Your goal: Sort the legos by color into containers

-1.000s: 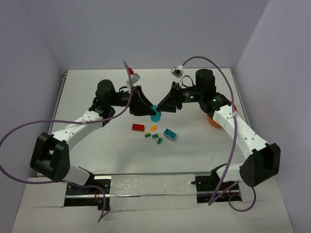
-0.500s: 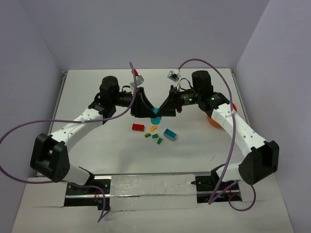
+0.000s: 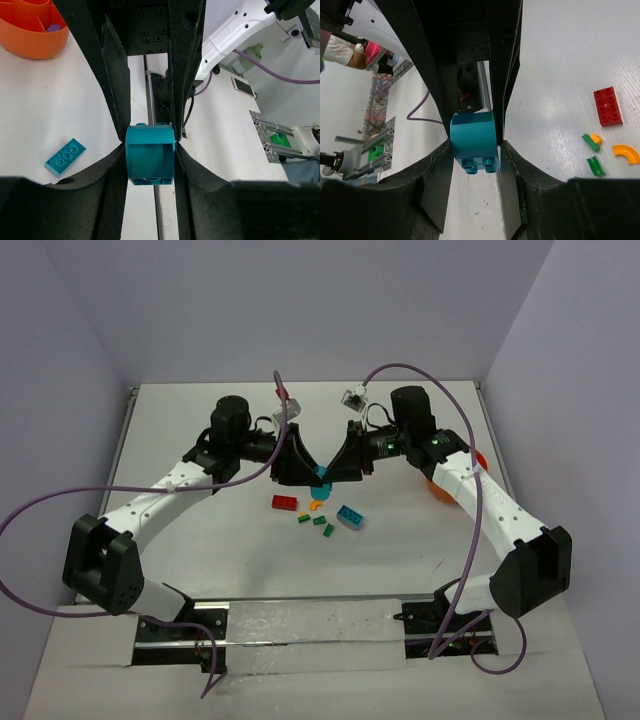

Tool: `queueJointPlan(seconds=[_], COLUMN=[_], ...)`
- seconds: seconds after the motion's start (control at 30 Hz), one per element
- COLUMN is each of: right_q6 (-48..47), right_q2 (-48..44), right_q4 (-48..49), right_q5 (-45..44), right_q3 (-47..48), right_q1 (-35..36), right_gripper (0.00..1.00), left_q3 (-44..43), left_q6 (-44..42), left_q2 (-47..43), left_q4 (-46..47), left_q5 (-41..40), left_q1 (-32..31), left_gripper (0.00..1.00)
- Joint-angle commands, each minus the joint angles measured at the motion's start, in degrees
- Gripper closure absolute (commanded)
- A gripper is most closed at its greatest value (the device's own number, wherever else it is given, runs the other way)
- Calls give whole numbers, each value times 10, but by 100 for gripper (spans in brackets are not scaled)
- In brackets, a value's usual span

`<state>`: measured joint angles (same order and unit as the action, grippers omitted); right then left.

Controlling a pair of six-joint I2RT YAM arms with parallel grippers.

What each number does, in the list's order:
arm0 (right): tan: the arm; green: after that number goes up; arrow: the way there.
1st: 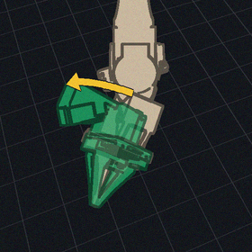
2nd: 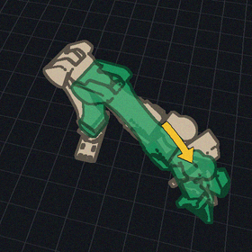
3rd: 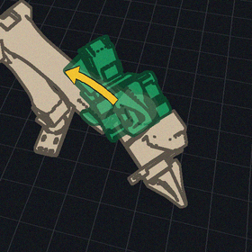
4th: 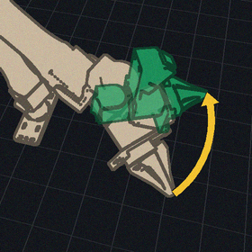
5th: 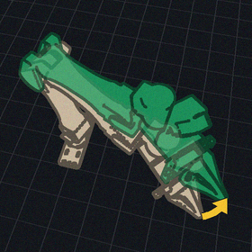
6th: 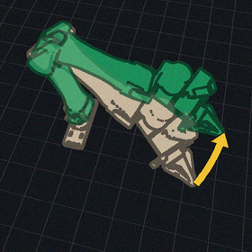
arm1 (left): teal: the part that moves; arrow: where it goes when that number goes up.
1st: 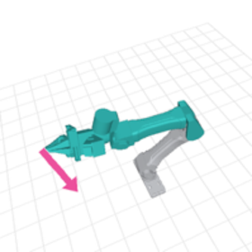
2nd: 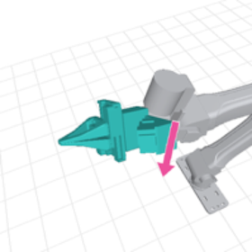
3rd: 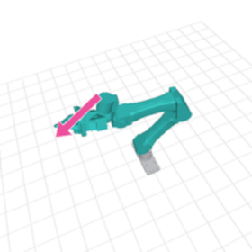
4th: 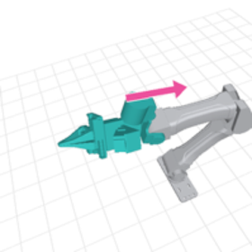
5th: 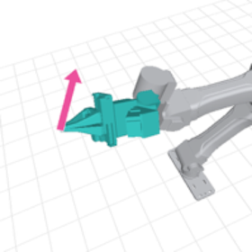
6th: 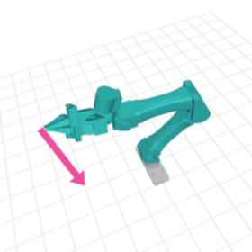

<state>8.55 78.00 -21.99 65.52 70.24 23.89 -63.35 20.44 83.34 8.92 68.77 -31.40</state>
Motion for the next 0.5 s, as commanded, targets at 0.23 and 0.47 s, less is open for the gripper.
queueJointPlan(seconds=[0.23,0.47], right_q6=[-22,-32], right_q2=[2,-5], right_q4=[-12,-16], right_q5=[2,-16], right_q3=[30,21], right_q1=[13,-6], right_gripper=[100,100], left_q3=[-55,-58], left_q6=[-62,-116], left_q2=[9,1], left_q4=[-68,-142], left_q5=[-17,-43], left_q1=[-11,-3], left_gripper=[39,1])
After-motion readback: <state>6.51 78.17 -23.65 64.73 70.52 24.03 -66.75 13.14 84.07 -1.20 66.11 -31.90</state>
